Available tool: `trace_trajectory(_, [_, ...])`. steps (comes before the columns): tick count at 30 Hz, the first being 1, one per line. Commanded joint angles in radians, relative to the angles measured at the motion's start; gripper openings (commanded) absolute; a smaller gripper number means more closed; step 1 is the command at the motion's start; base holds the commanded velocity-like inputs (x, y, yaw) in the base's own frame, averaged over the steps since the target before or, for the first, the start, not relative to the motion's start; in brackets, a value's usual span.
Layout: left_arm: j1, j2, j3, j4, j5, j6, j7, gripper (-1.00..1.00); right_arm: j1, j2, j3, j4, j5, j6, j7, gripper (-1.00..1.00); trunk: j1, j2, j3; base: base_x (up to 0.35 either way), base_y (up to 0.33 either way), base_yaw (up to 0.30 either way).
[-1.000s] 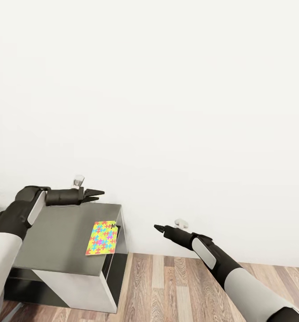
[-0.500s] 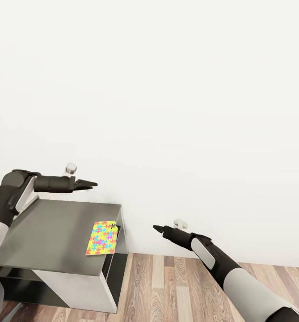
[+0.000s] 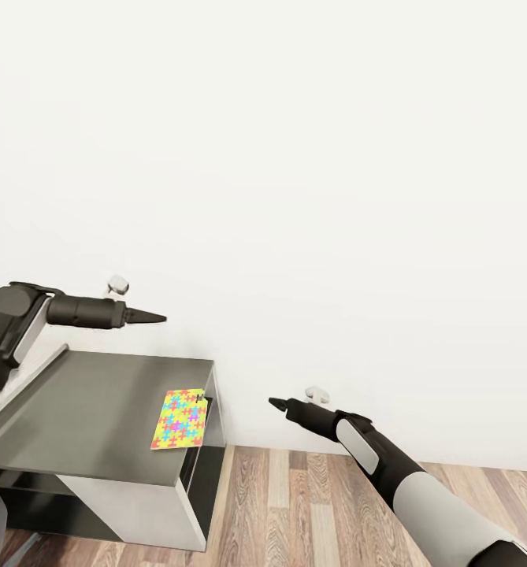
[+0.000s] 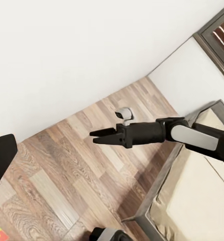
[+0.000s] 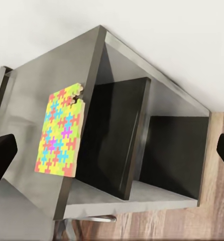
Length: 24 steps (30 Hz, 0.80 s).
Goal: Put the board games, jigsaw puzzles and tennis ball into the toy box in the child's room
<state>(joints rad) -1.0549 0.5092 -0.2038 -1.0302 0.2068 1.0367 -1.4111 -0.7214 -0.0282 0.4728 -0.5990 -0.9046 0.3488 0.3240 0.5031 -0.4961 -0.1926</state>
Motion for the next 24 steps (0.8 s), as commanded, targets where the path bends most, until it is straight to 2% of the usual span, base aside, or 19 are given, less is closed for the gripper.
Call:
trace_trajectory(1, [-0.011,0.002,-0.003,0.000,0.003,0.010,-0.003,1.00,-0.001,-0.001,0.004,-0.001,-0.007,0.006,0.000,1.00,0.001,-0.002,-0.002,0.000,0.000,0.000])
trace_trajectory(12, [-0.051,0.010,-0.006,-0.002,0.001,0.010,-0.056,1.00,-0.001,0.001,0.004,-0.001,-0.008,0.017,-0.005,1.00,0.001,-0.002,-0.002,0.000,0.000,0.000])
trace_trajectory(21, [-0.055,0.036,0.003,-0.002,0.003,0.010,-0.107,1.00,-0.001,0.001,0.004,-0.001,-0.013,0.019,-0.002,1.00,0.001,-0.002,-0.002,0.000,0.000,0.013])
trace_trajectory(24, [-0.055,0.052,0.003,-0.003,0.000,0.010,-0.114,1.00,-0.001,0.001,0.003,-0.002,-0.014,0.020,-0.002,1.00,0.001,-0.002,-0.002,0.000,0.000,0.137])
